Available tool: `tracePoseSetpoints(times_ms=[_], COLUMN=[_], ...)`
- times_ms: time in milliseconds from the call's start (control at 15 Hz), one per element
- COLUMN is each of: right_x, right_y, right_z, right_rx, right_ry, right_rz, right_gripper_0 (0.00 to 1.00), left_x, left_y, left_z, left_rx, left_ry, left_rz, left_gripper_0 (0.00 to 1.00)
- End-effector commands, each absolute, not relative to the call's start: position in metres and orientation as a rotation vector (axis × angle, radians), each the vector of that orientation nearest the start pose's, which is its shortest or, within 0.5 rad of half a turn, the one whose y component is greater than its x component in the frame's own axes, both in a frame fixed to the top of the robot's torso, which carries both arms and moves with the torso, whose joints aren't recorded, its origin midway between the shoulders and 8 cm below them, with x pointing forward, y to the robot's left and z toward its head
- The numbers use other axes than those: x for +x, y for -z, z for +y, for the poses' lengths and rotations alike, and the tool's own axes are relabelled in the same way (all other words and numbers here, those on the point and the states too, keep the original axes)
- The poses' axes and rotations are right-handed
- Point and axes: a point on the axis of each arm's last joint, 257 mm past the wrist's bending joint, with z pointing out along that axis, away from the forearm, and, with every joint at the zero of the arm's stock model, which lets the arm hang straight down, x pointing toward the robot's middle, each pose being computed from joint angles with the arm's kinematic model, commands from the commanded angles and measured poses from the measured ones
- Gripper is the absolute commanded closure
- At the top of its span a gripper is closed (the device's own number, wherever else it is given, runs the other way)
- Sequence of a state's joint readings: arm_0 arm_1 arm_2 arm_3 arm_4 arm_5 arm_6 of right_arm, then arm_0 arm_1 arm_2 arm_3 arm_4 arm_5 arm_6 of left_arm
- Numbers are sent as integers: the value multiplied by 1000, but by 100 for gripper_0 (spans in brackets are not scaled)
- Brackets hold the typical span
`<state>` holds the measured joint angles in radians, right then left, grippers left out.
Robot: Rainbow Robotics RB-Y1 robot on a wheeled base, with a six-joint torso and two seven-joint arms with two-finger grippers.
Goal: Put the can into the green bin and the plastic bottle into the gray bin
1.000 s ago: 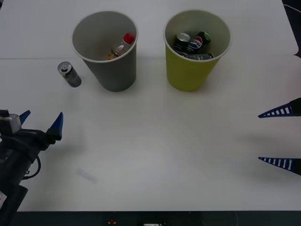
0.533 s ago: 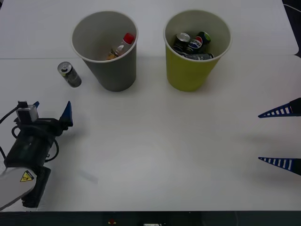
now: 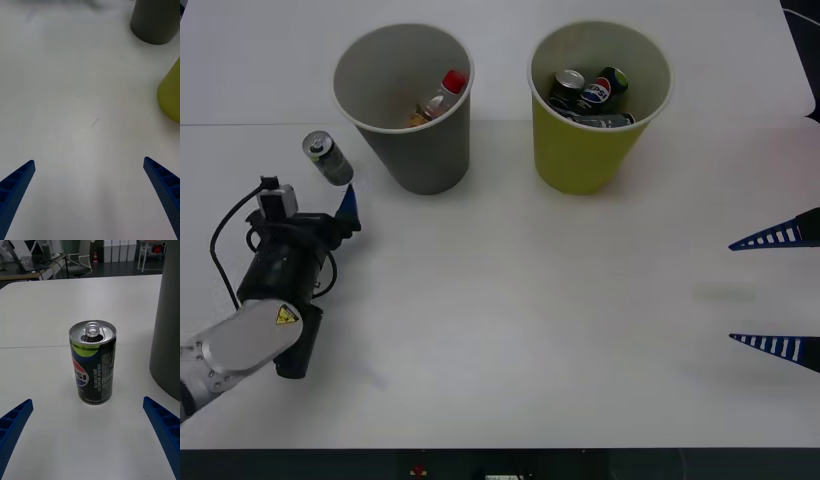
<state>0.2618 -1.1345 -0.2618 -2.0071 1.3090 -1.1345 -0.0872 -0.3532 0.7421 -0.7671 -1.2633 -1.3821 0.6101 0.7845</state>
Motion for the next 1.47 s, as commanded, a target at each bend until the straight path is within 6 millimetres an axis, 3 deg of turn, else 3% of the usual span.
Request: tracePoseSetpoints(times_ms=[67,733,1133,1333,1400,1467], right_x=[341,341,341,341,341,341], right_y=[167,167,167,167,167,167], right_z=[-286,-286,-286,-286,-286,-286], right_rx=[-1634,-1634,-1634,-1634,-1634,-1634], right_ry=[-209,-209,-209,-209,-209,-209], right_rz=[1596,1596,1596,1596,1596,1596], right_gripper_0=[0,0,0,0,0,0], left_x=[605,653,660,659,659,659], left_y=[241,224,218,219,218,218], left_z=[313,313,315,316,316,316], left_rx=[-35,-41,-42,-38,-35,-30], left_ry=[-29,-2,-2,-8,-9,-13], left_rz=[1586,1633,1633,1635,1633,1634], left_gripper_0=[0,0,2,70,100,100])
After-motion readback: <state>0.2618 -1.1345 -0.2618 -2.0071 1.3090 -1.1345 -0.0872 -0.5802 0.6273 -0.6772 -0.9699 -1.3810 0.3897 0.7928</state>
